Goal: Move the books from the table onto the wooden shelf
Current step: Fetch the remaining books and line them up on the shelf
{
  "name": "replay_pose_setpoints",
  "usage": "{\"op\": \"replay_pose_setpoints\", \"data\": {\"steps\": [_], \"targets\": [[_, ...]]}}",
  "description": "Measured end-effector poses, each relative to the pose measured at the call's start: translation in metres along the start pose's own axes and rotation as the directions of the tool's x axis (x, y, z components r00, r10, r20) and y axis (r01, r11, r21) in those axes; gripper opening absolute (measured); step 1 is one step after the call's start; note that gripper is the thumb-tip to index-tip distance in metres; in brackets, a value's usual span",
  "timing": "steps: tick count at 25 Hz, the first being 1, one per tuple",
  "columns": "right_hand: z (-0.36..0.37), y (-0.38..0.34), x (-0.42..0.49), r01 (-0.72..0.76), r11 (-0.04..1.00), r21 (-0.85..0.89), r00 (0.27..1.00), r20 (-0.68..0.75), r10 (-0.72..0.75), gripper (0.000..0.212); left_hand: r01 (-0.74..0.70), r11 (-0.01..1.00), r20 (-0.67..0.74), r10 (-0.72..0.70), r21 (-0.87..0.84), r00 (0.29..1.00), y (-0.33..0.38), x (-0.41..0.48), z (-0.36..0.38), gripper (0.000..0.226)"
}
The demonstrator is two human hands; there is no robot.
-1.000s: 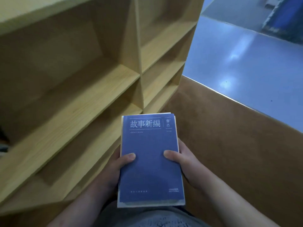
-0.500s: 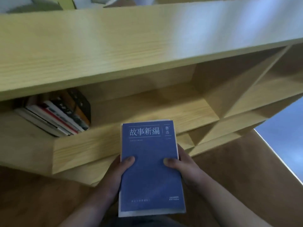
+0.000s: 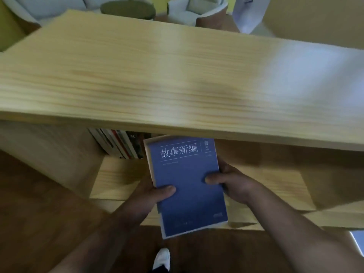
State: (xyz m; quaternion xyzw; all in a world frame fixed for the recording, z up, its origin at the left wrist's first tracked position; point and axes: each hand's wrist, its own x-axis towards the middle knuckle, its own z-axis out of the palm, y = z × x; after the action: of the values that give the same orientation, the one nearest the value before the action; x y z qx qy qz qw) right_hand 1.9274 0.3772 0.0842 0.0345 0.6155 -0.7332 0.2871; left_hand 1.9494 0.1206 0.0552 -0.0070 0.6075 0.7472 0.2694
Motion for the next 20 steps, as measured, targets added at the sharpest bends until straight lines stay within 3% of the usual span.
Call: {"op": "replay_pose_setpoints", "data": {"steps": [5, 7, 10, 14, 18, 20], "targets": [[-0.027, -0.032, 0.051, -0.024, 0.994, -0.104, 0.999, 0.032, 0.027, 0.053, -0.299, 0.945, -0.131, 0.315, 0.132, 0.940, 0.003, 0.034, 0.009, 0.072], [-0.034, -0.033, 0.065, 0.009, 0.994, -0.109, 0.998, 0.068, -0.001, 0.058, -0.357, 0.917, -0.176, 0.386, 0.178, 0.905, -0.005, 0.046, 0.009, 0.071], [-0.048, -0.022, 0.084, 0.081, 0.990, -0.118, 0.982, 0.176, -0.060, 0.083, -0.374, 0.886, -0.258, 0.443, 0.274, 0.859, -0.019, 0.057, 0.010, 0.074], [-0.060, -0.028, 0.101, 0.183, 0.976, -0.115, 0.941, 0.309, -0.140, 0.066, -0.378, 0.802, -0.348, 0.556, 0.462, 0.755, -0.035, 0.075, 0.009, 0.084], [-0.064, -0.032, 0.117, 0.247, 0.924, -0.293, 0.950, 0.260, -0.172, 0.064, -0.360, 0.683, -0.342, 0.667, 0.635, 0.662, -0.046, 0.089, 0.005, 0.103], [-0.067, -0.026, 0.122, 0.296, 0.901, -0.318, 0.949, 0.208, -0.238, 0.082, -0.360, 0.653, -0.360, 0.704, 0.666, 0.612, -0.046, 0.090, 0.007, 0.100]]}}
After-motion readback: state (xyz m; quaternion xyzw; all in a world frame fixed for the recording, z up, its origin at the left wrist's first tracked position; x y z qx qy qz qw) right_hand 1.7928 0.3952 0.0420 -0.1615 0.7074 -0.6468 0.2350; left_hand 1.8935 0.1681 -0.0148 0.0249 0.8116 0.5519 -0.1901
